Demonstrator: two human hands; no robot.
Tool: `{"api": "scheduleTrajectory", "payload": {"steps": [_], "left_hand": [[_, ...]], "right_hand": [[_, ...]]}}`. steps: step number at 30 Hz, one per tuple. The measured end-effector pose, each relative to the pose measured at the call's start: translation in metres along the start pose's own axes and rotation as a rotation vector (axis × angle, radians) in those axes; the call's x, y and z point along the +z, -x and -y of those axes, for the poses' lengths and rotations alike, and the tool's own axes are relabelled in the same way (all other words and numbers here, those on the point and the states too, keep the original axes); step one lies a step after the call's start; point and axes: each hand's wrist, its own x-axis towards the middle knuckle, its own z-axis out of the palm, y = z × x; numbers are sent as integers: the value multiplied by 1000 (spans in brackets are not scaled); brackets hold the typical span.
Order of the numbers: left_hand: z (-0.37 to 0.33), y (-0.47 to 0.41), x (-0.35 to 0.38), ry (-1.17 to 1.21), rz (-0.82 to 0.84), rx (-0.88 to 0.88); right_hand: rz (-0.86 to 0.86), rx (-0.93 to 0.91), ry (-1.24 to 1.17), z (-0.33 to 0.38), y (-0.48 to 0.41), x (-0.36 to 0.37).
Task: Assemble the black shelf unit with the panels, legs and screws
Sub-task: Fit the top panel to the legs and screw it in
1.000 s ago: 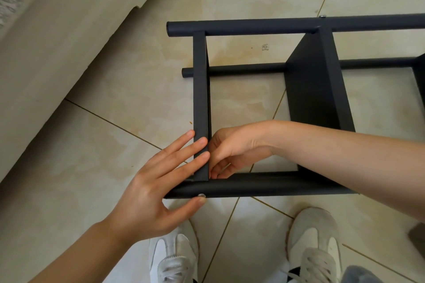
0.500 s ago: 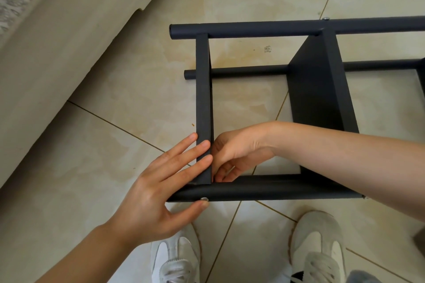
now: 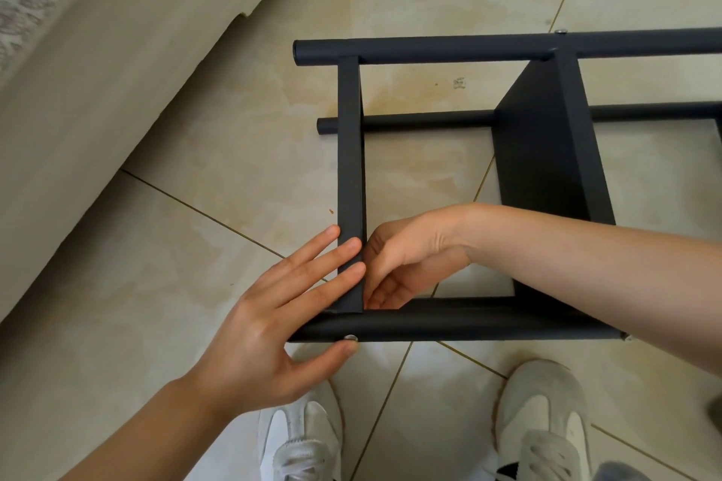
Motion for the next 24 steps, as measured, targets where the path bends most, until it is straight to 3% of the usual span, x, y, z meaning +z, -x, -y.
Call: {"api": "scheduleTrajectory", "payload": {"steps": [5,10,15,20,24], "left_hand": [[0,-1,0,-3,-1,0],[0,0,0,7,-3,1],[1,0,1,3,5,-2],[1,0,1,4,0,2],[1,0,0,2,1,2]], "right_hand": [[-64,32,79,0,-1,0],[4,18,-10,1,-1,0],[-57,37,93,3,0,0],[-7,-16,4,2,3,-3],[-36,6,72,1,0,-2]]}}
